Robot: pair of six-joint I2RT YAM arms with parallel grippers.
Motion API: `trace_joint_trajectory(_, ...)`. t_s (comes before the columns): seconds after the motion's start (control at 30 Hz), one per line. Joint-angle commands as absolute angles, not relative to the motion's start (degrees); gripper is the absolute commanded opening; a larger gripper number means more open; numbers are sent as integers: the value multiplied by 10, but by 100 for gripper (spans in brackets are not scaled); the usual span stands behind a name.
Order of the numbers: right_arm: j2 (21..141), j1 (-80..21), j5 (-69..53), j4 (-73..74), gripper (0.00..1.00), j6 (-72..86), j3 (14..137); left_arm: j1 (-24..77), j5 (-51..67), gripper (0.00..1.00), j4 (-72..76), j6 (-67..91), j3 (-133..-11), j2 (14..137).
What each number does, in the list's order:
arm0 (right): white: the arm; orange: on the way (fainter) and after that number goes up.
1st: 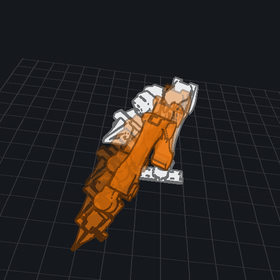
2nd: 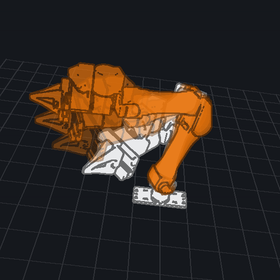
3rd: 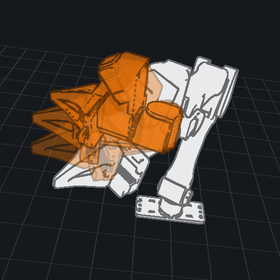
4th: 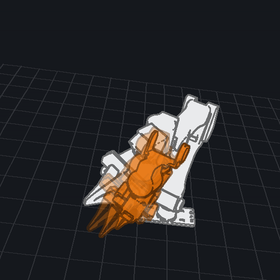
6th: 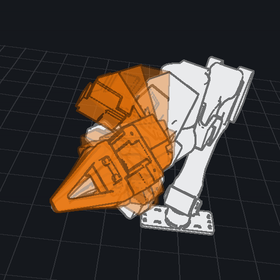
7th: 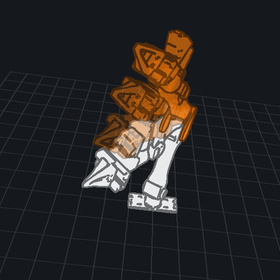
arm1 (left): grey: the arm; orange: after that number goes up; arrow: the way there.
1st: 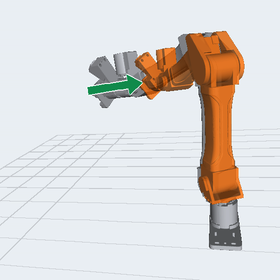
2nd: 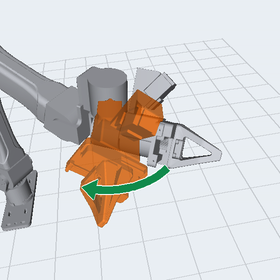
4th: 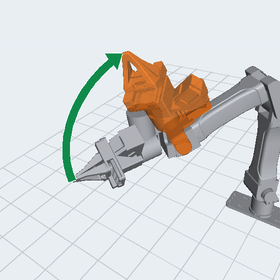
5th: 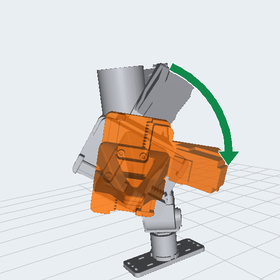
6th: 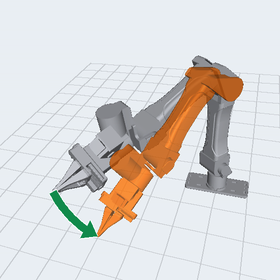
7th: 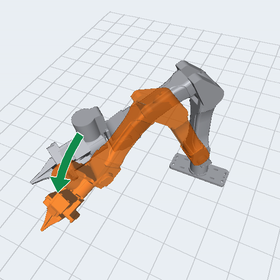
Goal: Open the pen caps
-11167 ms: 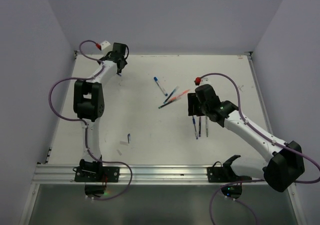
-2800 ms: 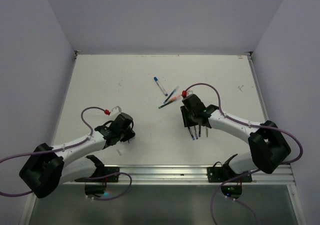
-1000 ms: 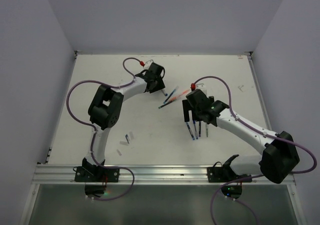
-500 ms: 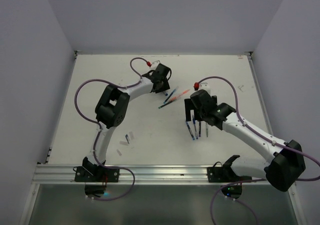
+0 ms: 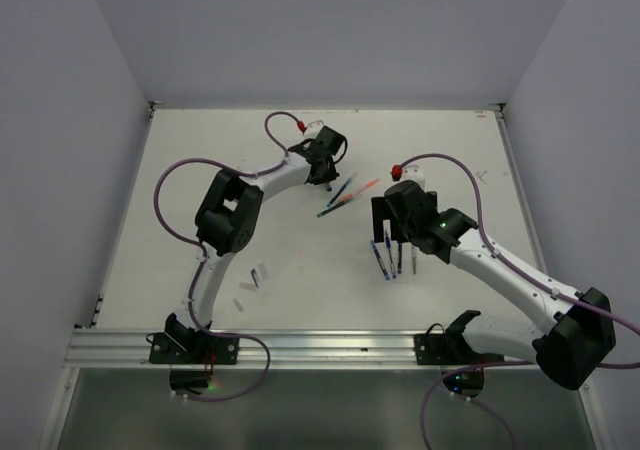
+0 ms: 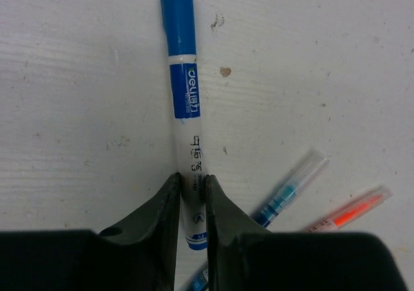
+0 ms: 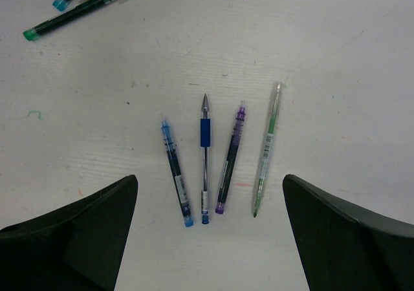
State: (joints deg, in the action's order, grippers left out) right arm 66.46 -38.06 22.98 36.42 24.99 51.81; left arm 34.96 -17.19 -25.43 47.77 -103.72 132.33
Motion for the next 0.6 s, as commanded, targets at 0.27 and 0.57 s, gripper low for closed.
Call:
trace_joint_trajectory(0.27,646,-379,160,349,99,274,512,351,-160,0,-101,360,-814,1161)
trace_joint_trajectory(0.57,632,-377,46,280,97,287,506,352,-49,0,97,334,-588,910)
